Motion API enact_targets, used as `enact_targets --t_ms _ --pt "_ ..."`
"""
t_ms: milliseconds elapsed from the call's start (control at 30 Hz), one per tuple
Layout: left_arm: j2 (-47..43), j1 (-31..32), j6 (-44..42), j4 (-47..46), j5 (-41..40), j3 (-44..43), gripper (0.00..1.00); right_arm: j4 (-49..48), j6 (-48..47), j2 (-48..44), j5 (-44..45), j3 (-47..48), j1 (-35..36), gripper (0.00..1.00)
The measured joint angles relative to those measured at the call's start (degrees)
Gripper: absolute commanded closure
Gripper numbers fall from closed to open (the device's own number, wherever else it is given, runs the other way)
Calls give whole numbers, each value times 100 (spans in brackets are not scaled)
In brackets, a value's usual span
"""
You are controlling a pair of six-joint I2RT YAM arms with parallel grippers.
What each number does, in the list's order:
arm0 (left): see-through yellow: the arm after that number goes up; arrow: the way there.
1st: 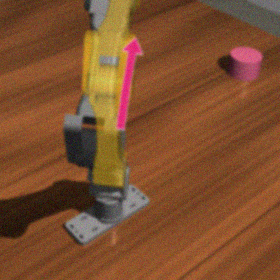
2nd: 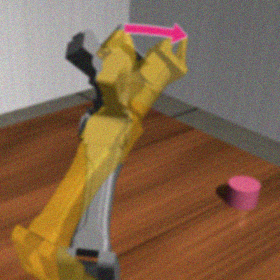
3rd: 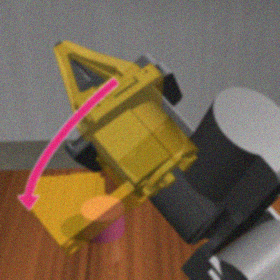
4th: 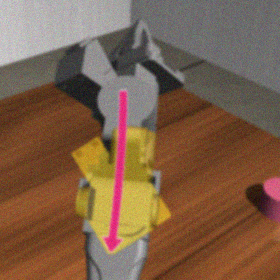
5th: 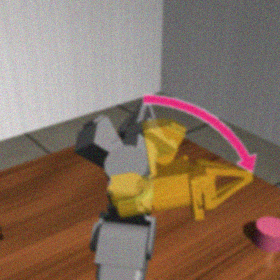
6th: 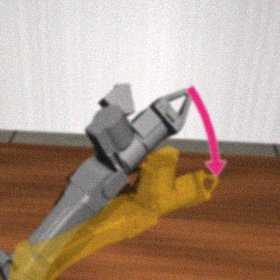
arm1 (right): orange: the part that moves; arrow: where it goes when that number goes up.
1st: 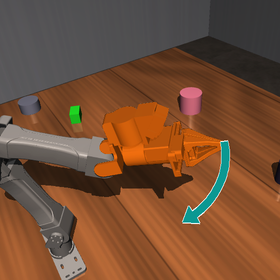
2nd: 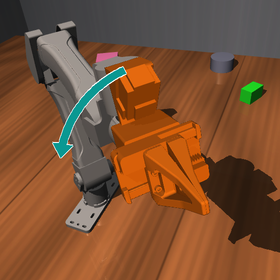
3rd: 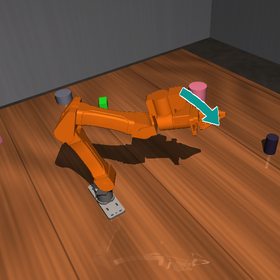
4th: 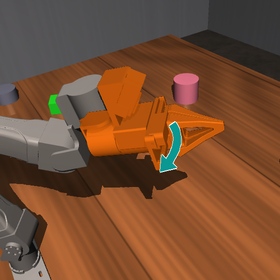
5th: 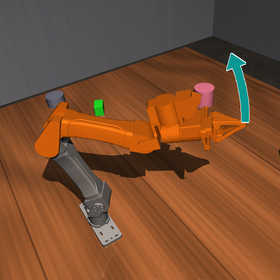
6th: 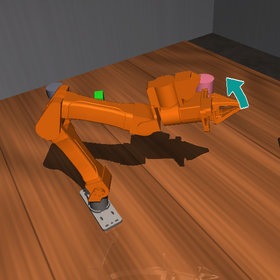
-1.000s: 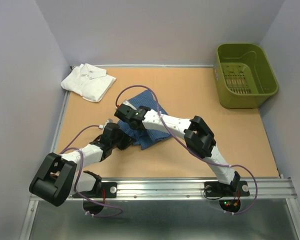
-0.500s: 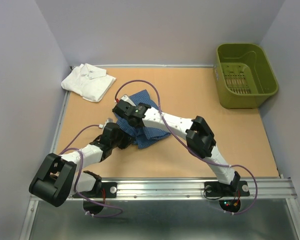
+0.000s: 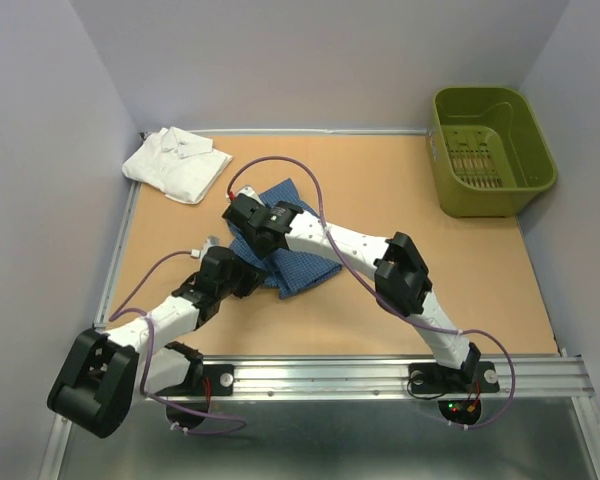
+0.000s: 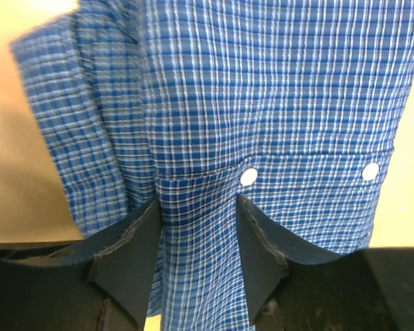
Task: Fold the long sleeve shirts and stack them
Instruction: Fold the shirt
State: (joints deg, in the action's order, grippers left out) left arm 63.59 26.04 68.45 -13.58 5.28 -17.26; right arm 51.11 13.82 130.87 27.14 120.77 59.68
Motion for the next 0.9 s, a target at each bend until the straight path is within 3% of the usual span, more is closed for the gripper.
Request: enact_targets --t_ms 267,367,400,600,900 --pt "-1121 -179 68 852 -361 -11 48 -57 271 -332 -308 173 -37 44" --pt "-1390 -404 -103 1322 -481 -138 27 -258 422 -925 -525 -328 -144 38" --pt "-1453 -487 -216 1523 -529 -258 24 -385 457 -1143 -579 -551 -212 37" --pt "-1357 -640 -909 2048 -697 -1231 21 -1172 815 -2662 -1429 -2256 -940 37" --pt "660 -669 -1657 1904 -455 -2378 25 -2846 1523 -3565 -2938 -4715 -1460 40"
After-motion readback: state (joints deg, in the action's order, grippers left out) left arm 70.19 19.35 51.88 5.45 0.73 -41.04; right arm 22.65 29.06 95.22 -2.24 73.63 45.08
